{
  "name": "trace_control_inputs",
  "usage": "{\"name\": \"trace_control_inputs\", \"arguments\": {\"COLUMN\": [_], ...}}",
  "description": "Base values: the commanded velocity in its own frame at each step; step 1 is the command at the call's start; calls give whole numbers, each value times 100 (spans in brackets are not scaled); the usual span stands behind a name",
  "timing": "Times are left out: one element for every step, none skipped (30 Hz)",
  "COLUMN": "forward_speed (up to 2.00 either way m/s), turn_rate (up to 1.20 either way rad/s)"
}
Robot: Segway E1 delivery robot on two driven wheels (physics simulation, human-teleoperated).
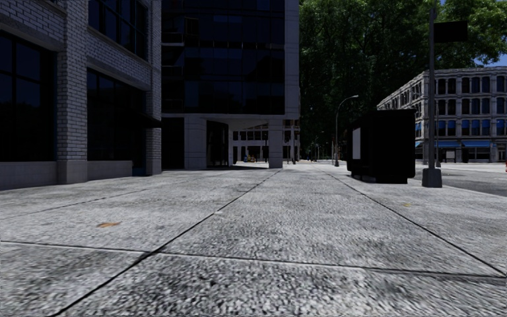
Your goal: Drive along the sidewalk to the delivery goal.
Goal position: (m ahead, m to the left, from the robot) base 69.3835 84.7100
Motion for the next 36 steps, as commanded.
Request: {"name": "trace_control_inputs", "arguments": {"forward_speed": [200, 200, 200, 200, 200, 200, 200, 200, 200, 200, 200, 200, 200, 200, 200, 200, 200, 200, 200, 200, 200, 200, 200, 200, 200, 200, 200, 200, 200, 200, 200, 200, 200, 200, 200, 200], "turn_rate": [0, 0, 0, 0, 0, 0, 0, 0, 0, 0, 0, 0, 0, 0, 0, 0, 0, 0, 0, 0, 0, 0, 0, 0, 0, 0, 0, 0, 0, 0, 0, 0, 0, 0, 0, 0]}}
